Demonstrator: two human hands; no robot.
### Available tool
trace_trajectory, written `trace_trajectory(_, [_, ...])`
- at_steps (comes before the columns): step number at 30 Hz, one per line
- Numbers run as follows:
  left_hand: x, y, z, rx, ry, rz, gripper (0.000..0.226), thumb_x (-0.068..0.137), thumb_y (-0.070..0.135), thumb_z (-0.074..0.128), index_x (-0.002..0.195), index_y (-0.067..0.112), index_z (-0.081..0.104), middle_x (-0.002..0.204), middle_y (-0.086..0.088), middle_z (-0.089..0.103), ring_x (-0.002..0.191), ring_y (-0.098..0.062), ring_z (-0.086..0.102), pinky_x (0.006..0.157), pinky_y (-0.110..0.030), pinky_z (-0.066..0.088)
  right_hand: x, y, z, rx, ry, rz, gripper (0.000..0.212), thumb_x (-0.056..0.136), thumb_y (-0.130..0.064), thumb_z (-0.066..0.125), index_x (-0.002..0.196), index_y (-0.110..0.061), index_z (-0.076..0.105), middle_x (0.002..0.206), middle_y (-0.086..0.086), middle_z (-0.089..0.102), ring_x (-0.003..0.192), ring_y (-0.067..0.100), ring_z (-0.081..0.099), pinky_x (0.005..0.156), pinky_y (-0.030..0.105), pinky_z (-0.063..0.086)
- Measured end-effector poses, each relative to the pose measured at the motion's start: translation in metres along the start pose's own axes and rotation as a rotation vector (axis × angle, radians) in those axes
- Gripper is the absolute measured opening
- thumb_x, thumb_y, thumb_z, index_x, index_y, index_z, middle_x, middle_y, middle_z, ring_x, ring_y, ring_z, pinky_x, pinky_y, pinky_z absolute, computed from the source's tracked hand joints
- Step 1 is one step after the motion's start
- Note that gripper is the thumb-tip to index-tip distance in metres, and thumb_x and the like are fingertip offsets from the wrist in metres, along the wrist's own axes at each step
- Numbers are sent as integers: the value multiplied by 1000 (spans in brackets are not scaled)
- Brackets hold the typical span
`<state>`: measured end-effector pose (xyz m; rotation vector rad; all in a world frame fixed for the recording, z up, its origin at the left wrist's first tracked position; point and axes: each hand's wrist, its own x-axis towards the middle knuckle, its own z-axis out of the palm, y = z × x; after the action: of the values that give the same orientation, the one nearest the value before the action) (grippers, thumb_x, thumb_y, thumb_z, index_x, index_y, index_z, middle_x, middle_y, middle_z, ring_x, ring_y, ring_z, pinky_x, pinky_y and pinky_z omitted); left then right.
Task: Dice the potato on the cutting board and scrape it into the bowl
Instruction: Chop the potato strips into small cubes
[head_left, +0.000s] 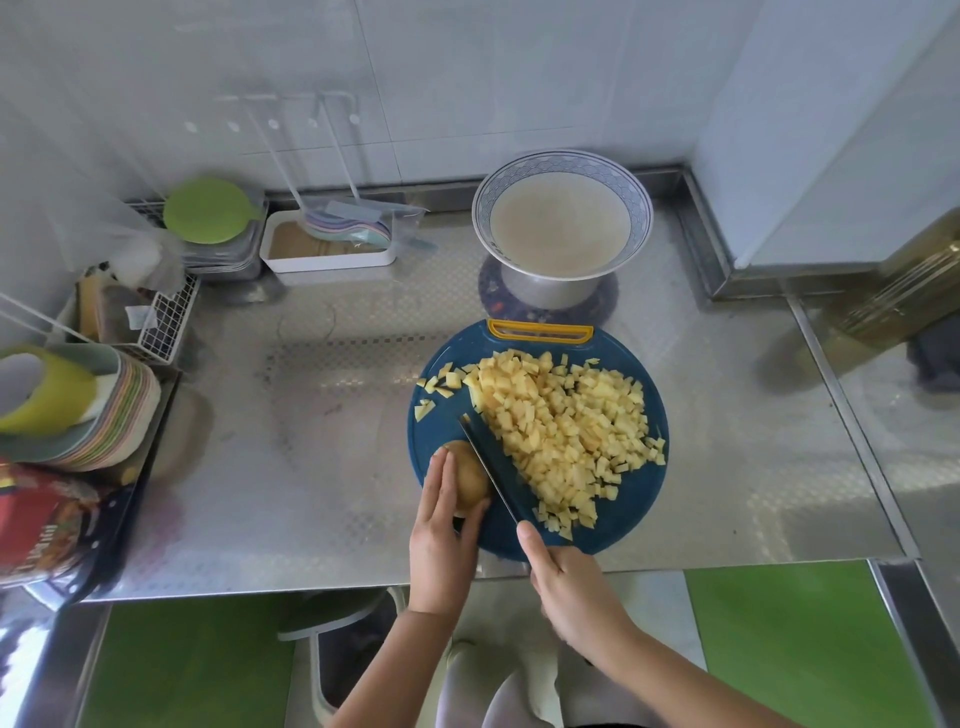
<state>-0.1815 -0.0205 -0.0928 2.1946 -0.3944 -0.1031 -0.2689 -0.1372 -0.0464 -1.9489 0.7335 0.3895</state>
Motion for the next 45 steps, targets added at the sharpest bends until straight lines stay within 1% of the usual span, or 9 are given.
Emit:
trace_trajectory(7, [0,-1,3,-51,22,-22,60,89,38,52,144,21,35,152,11,27,141,-16,29,111,-34,31,-2,-3,-2,-10,5,-7,65,85,-67,19,51,-13,28,44,-1,30,46,13,34,55,28,30])
trace_trajectory(21, [1,-7,10,-34,126,53,56,89,20,60,140,8,42,145,2,38,139,-17,31,106,-50,37,-17,-23,-5,-26,-33,-24,67,91,-65,24,50,-13,31,42,0,30,47,14,33,59,31,32])
trace_trajectory(24, [2,-9,10,-26,125,59,57,86,19,59,139,5,44,145,0,38,138,-20,33,101,-54,43,-17,-28,-8,-105,-69,-9,82,76,-74,10,66,-6,54,51,-2,38,51,14,39,57,27,35])
trace_trajectory(28, [1,-13,11,-22,140,87,56,84,16,60,137,1,47,144,-3,38,137,-15,31,95,-55,48,-14,-29,-5,-230,-74,18,68,75,-70,8,65,-15,47,61,-3,44,57,11,46,70,30,45])
trace_trajectory(33, [1,-16,12,-9,128,96,57,84,7,69,136,0,47,144,-4,37,135,-28,37,90,-58,50,-13,-35,-13,-298,-168,14,115,56,-76,-12,111,-10,64,66,-7,38,55,9,38,53,19,37])
trace_trajectory(36, [1,-18,13,8,143,107,57,84,12,66,136,1,47,144,-5,37,135,-28,38,91,-57,50,-12,-35,-11,-292,-126,41,74,75,-71,1,69,-16,50,64,-3,41,57,11,42,62,23,38])
trace_trajectory(39, [1,-20,15,18,142,104,58,82,6,70,136,0,48,144,-6,38,135,-25,36,93,-54,49,-13,-35,-9,-297,-112,72,63,97,-62,17,66,-13,43,65,-2,42,63,13,45,65,25,39])
trace_trajectory(43, [2,-20,16,14,155,99,59,82,5,72,136,1,49,143,-5,40,135,-24,38,99,-49,46,-20,-44,-13,-159,-139,74,61,102,-55,27,94,0,53,69,1,47,56,12,40,55,22,35])
trace_trajectory(45, [2,-20,17,19,163,102,55,85,12,67,136,1,49,143,-5,40,135,-23,38,102,-45,43,-17,-43,-15,-107,-107,196,52,108,-37,22,140,1,38,94,14,52,67,16,39,62,27,33])
